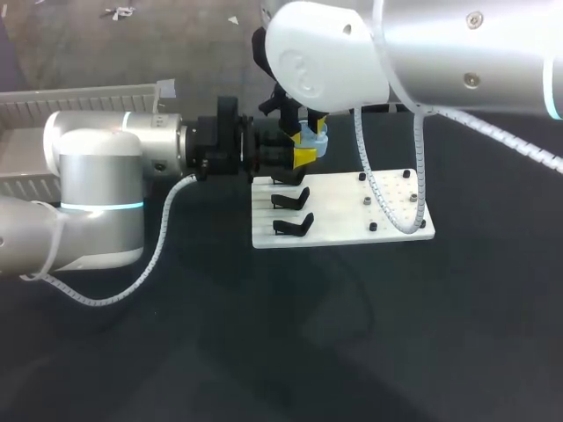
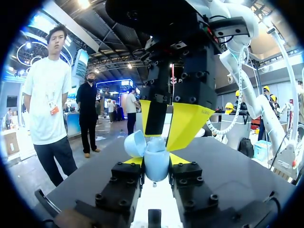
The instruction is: Pick up each earbud case from the left stands, insert the matching earbuds, close the lid, and place the case in the box.
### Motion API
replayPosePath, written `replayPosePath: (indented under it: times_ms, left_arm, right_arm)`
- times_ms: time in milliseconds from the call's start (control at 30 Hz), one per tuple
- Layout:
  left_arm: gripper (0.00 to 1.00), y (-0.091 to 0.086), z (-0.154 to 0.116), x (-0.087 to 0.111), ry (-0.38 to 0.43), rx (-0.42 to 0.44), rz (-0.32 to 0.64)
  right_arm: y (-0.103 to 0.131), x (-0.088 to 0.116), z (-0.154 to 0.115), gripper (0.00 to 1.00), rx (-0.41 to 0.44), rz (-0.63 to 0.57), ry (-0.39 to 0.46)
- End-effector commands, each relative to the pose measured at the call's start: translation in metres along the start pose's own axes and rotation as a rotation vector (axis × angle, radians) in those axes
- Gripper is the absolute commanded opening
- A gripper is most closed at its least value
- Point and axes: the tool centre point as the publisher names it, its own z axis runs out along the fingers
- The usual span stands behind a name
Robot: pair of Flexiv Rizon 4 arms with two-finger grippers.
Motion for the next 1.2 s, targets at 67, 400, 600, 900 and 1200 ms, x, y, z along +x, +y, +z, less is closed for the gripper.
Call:
replayPosePath:
  times_ms: [67,400,600,900,1200]
  left_arm:
    - [0.0,-0.001,-0.001,-0.001,-0.001,-0.002,0.001]
    - [0.0,-0.001,-0.001,-0.001,-0.001,-0.002,0.001]
    - [0.0,-0.001,-0.001,-0.001,-0.001,-0.002,0.001]
    - [0.0,-0.001,-0.001,-0.001,-0.001,-0.002,0.001]
    - [0.0,-0.001,-0.001,-0.001,-0.001,-0.002,0.001]
  right_arm:
    - [-0.001,-0.002,0.001,0.35,0.003,0.002,0.005]
    - [-0.005,-0.01,-0.032,0.33,0.002,0.013,-0.089]
    - [-0.028,-0.03,-0.026,0.35,-0.01,0.088,-0.122]
    - [-0.062,-0.047,0.004,0.33,-0.008,0.184,-0.095]
    - [-0.062,-0.032,0.014,0.33,-0.018,0.203,-0.06]
